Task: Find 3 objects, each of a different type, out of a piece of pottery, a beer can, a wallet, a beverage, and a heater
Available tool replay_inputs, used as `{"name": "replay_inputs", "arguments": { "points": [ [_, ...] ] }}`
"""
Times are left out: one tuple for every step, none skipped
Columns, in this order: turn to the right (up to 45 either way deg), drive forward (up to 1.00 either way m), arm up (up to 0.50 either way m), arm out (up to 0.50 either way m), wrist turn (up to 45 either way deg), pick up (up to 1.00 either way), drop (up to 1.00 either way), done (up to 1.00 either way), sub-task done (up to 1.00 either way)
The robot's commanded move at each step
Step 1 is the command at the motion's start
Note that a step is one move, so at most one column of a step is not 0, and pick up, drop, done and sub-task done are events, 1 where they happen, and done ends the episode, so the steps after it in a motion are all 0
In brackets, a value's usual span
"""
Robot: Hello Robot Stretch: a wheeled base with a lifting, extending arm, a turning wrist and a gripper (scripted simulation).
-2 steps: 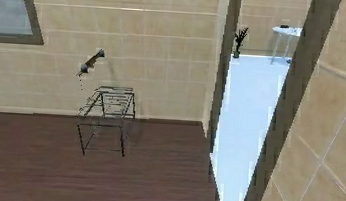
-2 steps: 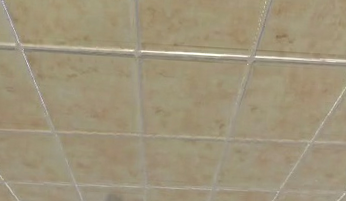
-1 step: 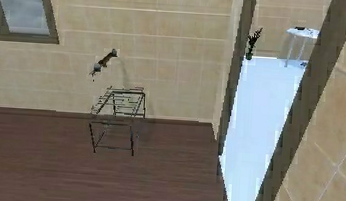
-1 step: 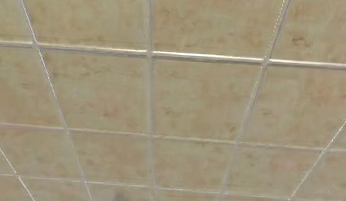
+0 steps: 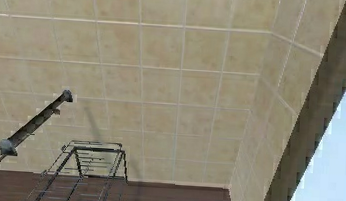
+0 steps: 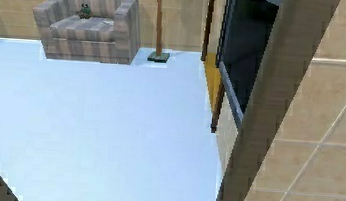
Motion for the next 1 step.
{"name": "replay_inputs", "arguments": {
  "points": [
    [0.0,0.1,0.0,0.0,0.0,0.0,0.0,0.0,0.0]
  ]
}}
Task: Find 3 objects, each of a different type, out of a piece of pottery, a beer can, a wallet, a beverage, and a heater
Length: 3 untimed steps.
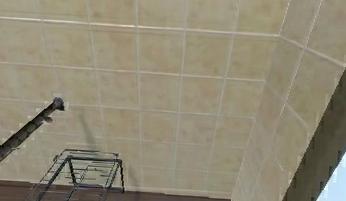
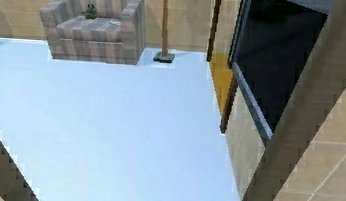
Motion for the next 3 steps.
{"name": "replay_inputs", "arguments": {
  "points": [
    [45.0,0.0,0.0,0.0,0.0,0.0,0.0,0.0,0.0],
    [15.0,0.0,0.0,0.0,0.0,0.0,0.0,0.0,0.0],
    [0.0,0.3,0.0,0.0,0.0,0.0,0.0,0.0,0.0]
  ]
}}
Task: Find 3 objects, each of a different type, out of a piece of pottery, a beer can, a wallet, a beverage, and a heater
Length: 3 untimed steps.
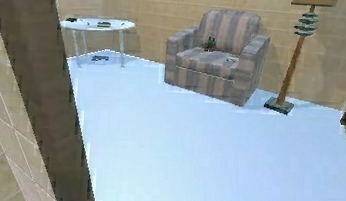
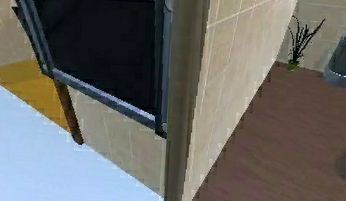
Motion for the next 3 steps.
{"name": "replay_inputs", "arguments": {
  "points": [
    [27.0,0.0,0.0,0.0,0.0,0.0,0.0,0.0,0.0],
    [0.0,0.3,0.0,0.0,0.0,0.0,0.0,0.0,0.0],
    [3.0,0.0,0.0,0.0,0.0,0.0,0.0,0.0,0.0]
  ]
}}
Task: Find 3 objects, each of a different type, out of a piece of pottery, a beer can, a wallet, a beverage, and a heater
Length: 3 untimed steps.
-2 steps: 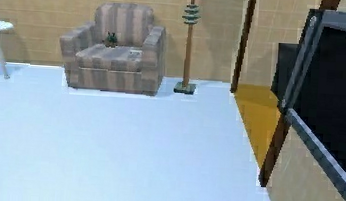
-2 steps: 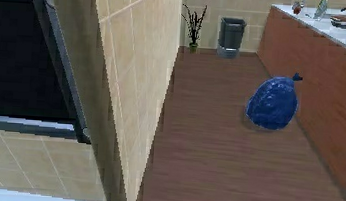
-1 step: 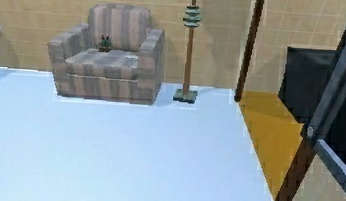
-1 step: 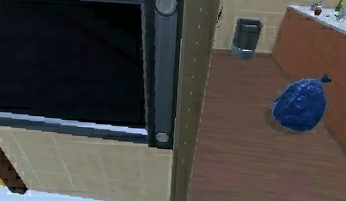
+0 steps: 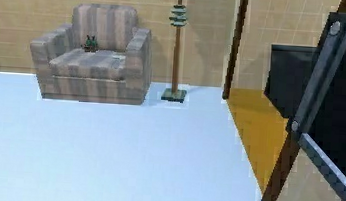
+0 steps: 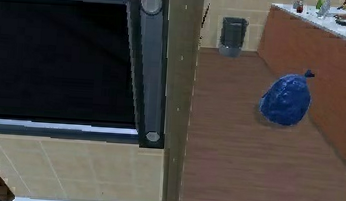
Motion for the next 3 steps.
{"name": "replay_inputs", "arguments": {
  "points": [
    [0.0,1.0,0.0,0.0,0.0,0.0,0.0,0.0,0.0],
    [9.0,0.0,0.0,0.0,0.0,0.0,0.0,0.0,0.0],
    [0.0,0.3,0.0,0.0,0.0,0.0,0.0,0.0,0.0]
  ]
}}
